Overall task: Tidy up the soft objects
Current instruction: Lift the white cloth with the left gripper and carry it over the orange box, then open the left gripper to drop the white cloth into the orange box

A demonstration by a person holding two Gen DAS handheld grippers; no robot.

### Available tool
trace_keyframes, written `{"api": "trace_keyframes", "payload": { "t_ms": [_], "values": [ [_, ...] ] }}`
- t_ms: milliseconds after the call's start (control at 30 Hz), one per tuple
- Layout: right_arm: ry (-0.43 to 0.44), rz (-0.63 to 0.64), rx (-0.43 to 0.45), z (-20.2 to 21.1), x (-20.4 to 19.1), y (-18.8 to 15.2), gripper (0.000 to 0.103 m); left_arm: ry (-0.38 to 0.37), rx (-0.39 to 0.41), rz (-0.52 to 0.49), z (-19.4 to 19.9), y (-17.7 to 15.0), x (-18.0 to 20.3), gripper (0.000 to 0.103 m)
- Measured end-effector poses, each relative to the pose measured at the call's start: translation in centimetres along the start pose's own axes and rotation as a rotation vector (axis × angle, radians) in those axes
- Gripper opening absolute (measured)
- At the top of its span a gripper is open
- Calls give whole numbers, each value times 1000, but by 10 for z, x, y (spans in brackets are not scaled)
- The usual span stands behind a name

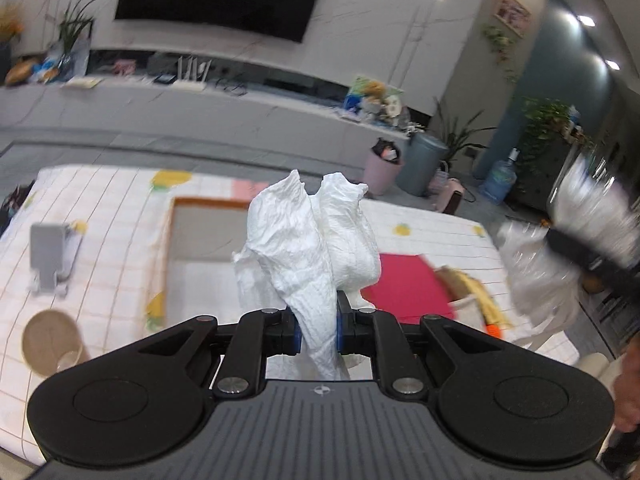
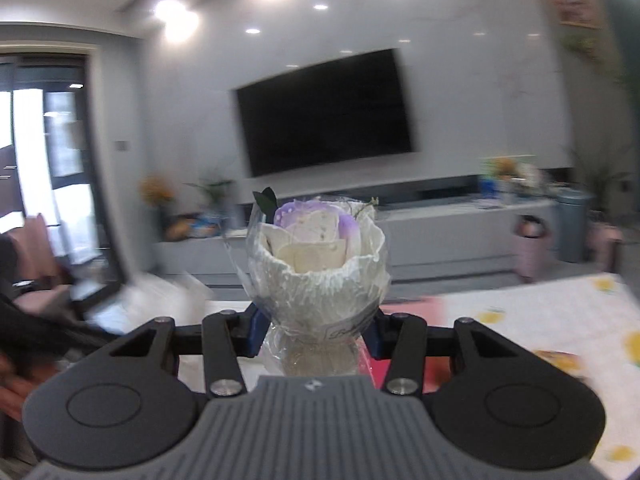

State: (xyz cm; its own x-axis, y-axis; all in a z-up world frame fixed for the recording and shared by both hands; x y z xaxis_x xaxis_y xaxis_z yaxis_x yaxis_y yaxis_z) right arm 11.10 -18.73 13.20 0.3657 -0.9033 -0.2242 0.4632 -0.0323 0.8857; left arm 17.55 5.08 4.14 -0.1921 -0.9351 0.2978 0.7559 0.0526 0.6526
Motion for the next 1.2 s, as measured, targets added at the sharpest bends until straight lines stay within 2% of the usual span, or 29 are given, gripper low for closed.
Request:
{"api": "trace_keyframes", "payload": {
  "t_ms": [67,167,367,467,667,800,867,900,1100,1200],
  "values": [
    [66,6,-10,-17,-26,4,47,17,-25,8,-10,-3,-18,16],
    [117,27,-24,-44,-57,7,47,71,-60,10,-26,-7,-39,16],
    [200,15,-9,-78,-91,20,47,160,-147,21,-56,-17,-57,16],
    [199,36,31,-79,-101,31,47,243,-183,24,-65,-23,-61,18],
    [181,52,72,-81,-109,40,47,292,-179,-18,-63,-23,-52,23],
    [150,45,73,-84,-109,42,47,302,-156,-28,-61,-22,-52,45],
    [131,37,72,-84,-111,45,47,294,-143,-27,-59,-19,-53,63],
    [135,31,71,-84,-111,46,47,295,-141,-22,-57,-17,-54,68],
    [126,57,117,-73,-109,66,47,291,-157,-13,-36,-11,-51,70],
    [139,66,128,-72,-118,77,47,373,-114,-23,-17,-5,-55,72]
  ]
}}
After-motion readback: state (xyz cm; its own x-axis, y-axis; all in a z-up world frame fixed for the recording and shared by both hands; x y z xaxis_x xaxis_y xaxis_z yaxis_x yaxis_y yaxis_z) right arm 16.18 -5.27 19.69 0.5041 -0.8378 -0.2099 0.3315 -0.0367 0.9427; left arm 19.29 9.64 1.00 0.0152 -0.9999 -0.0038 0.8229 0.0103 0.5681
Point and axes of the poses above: each gripper's, at about its wrist camera, not at the fingertips, and z roughly against the way its jaws point, x to its right, y to its top, the point moved 5 cm from there along -z, roughly the way its jaws point, and after that the axes turned 9 degrees about -x, right-handed, at the moved point
